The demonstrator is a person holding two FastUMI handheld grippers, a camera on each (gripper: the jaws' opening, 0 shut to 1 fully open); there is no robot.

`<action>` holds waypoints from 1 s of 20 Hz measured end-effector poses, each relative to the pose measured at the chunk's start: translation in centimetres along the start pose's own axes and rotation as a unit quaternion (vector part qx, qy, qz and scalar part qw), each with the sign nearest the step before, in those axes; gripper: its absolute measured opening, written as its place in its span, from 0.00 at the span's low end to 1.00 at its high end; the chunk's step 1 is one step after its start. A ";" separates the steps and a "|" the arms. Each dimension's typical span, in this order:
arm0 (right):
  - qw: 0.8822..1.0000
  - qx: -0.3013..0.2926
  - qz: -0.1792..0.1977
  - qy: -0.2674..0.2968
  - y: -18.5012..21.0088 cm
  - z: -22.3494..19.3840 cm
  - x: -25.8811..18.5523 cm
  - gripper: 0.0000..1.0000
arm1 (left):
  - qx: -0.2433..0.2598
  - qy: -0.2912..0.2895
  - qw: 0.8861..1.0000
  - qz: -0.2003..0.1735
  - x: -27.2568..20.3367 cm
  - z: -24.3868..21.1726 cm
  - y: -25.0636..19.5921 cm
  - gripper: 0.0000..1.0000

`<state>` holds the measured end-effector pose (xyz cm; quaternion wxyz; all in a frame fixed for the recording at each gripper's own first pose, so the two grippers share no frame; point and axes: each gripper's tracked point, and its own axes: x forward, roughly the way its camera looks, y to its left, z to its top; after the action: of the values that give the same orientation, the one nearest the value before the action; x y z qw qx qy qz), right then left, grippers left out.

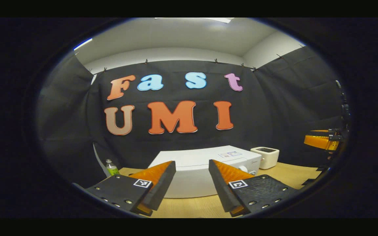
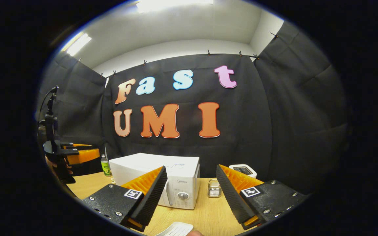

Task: Open the microwave oven with the left hand, put the food in, and close the microwave oven.

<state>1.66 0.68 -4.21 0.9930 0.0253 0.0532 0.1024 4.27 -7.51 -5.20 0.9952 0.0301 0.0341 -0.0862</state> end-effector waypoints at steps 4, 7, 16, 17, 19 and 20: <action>1.000 -0.016 -0.005 -0.019 1.0 3.8 0.3 0.94 | -0.005 -0.004 0.999 0.051 -3.3 3.3 5.2 0.85; 0.999 -0.030 -0.004 -0.032 1.8 6.0 0.5 0.94 | -0.010 -0.003 0.997 0.077 -5.1 4.7 8.1 0.86; 0.998 -0.032 0.005 -0.053 4.1 9.4 0.3 0.94 | -0.005 -0.033 0.994 0.103 -8.7 7.6 11.9 0.91; 0.998 -0.031 0.008 -0.055 4.4 9.5 0.1 0.94 | -0.003 -0.035 0.994 0.100 -8.9 7.5 11.8 0.91; 0.998 -0.030 0.016 -0.055 5.0 9.6 0.2 0.94 | 0.001 -0.039 0.994 0.099 -9.1 7.5 11.7 0.91; 0.998 -0.030 0.017 -0.054 5.0 9.6 0.1 0.94 | 0.004 -0.039 0.994 0.098 -9.1 7.4 11.7 0.91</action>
<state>1.87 5.17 5.66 0.9929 0.0019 -0.0038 0.1189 -2.22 5.03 3.42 0.9994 0.0334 -0.0078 0.0100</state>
